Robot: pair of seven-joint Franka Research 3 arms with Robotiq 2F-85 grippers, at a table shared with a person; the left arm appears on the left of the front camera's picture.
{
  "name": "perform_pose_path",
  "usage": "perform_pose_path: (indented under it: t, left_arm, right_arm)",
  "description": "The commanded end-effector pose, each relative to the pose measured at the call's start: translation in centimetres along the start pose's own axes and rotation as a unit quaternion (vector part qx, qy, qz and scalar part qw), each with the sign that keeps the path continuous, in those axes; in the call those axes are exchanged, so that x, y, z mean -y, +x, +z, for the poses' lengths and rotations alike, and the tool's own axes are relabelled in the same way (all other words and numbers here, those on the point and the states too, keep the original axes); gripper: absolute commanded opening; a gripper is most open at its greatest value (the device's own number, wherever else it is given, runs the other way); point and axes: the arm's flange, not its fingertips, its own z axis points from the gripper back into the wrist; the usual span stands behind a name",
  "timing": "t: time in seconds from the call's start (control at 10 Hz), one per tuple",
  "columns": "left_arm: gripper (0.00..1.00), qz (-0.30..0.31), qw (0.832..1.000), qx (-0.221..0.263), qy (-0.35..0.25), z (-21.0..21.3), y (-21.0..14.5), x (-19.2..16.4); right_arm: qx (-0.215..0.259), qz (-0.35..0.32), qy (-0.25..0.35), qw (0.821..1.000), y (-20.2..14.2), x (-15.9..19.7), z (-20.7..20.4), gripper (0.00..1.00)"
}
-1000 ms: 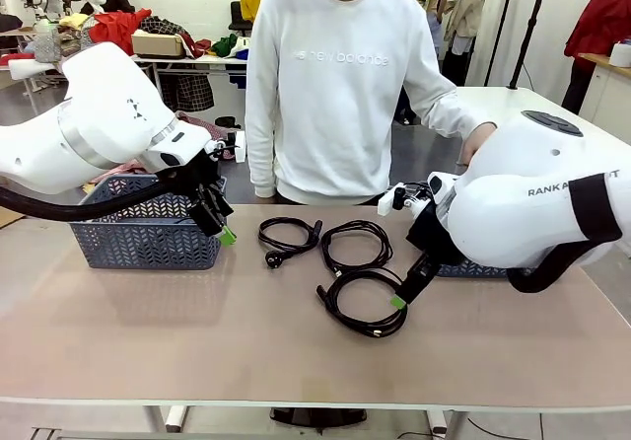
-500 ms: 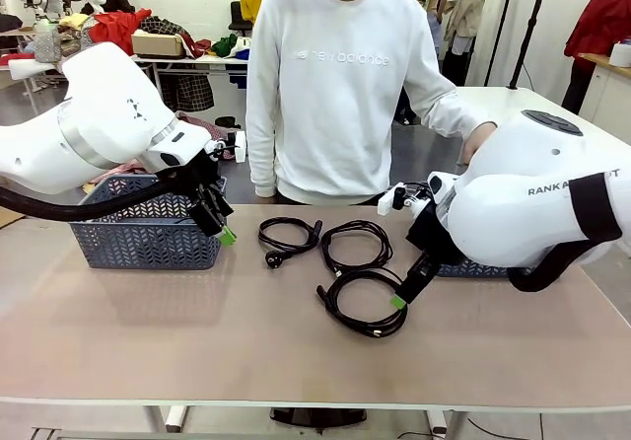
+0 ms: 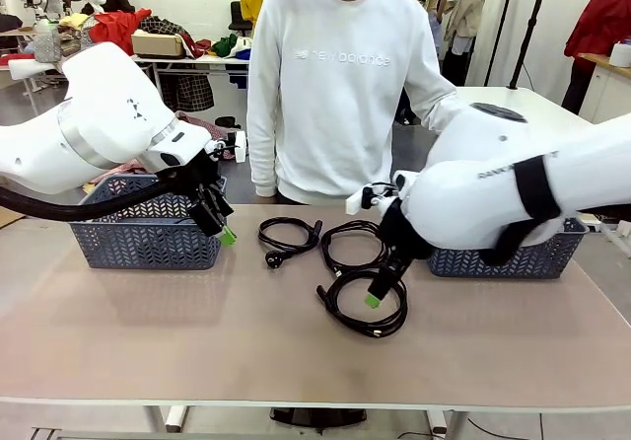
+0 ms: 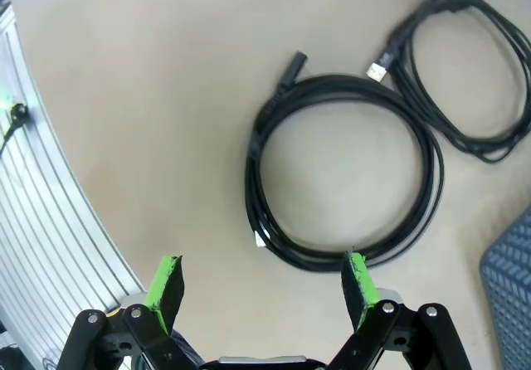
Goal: Organize the cables according to human instructions.
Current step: Pick up a bundle of cables and place it in the basket indicated by the human.
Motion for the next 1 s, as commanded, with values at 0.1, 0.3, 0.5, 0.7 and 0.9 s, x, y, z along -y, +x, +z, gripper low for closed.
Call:
perform_pose_path:
  t: [0.1,0.3,0.5,0.7,0.9]
  left_arm:
    - [1.00,0.001,1.000,0.000,-0.001,0.1,-0.1,-0.1]
    - [1.00,0.001,1.000,0.000,-0.001,0.1,-0.1,-0.1]
    - [1.00,0.001,1.000,0.000,-0.001,0.1,-0.1,-0.1]
    - [1.00,0.001,1.000,0.000,-0.001,0.1,-0.1,-0.1]
    - [1.00,0.001,1.000,0.000,-0.001,0.1,-0.1,-0.1]
  right_arm:
    - [-0.038,-0.001,-0.005,0.999,2.8,-0.4,-2.7,1.00]
    - [-0.061,0.006,-0.018,0.998,3.5,-0.7,-4.7,1.00]
    - [-0.077,0.012,-0.015,0.997,3.9,-0.8,-6.4,1.00]
    - [-0.087,0.013,-0.014,0.996,4.7,-0.8,-7.8,1.00]
    - [-0.095,0.012,-0.002,0.995,5.2,-0.8,-9.0,1.00]
